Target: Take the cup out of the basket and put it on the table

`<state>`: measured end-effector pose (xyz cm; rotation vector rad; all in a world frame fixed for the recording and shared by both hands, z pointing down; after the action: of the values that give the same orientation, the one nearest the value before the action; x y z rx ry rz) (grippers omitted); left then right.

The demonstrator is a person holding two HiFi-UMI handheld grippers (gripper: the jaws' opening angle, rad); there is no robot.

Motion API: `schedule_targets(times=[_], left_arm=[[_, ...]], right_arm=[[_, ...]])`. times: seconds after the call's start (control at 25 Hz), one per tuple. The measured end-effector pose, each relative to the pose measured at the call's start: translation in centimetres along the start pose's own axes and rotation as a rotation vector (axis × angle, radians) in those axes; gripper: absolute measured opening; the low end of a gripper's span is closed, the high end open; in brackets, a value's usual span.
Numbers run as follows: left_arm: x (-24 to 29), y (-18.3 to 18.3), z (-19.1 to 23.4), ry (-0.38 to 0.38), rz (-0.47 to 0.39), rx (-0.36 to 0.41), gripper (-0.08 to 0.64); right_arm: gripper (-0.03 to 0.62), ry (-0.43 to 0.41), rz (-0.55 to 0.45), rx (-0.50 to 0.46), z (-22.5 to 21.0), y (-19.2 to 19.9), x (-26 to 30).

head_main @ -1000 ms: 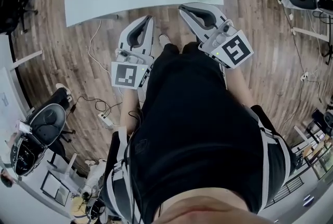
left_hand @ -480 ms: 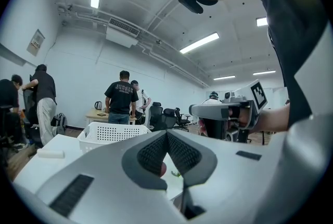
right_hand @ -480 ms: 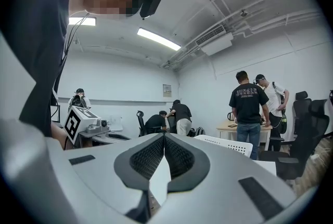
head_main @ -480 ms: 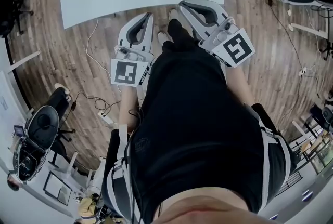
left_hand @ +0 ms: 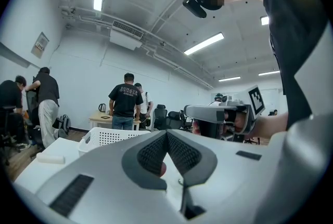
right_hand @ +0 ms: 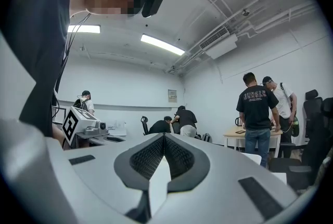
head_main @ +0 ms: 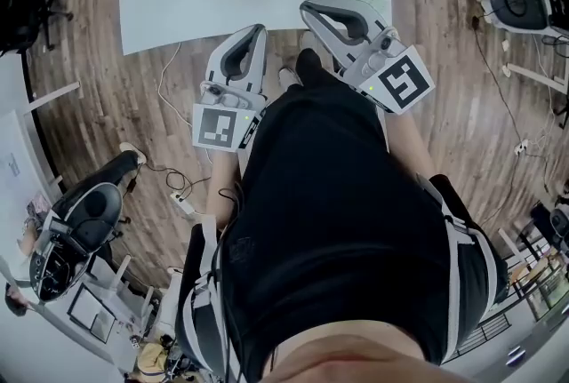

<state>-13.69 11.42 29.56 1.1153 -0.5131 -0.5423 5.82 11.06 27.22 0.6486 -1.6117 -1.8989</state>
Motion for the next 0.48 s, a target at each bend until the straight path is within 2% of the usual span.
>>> schedule_targets(times=[0.48], left_arm=[[6.6, -1.4, 0.1, -0.006, -0.004, -0.003, 0.018]], right_arm=[[0.020, -0.007, -0.026, 0.034, -6.4, 1.5, 0.8]])
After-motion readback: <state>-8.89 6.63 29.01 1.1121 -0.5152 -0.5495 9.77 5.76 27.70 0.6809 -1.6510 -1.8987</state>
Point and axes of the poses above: the fingertips, and each gripper's own axes: x forward along the fingers, z to its left, y out of its underside, the point moved 9 cm from there along -x, backward along the fingers, and after that the axes turned 13 degrees about -x, right-handed, at the moved point
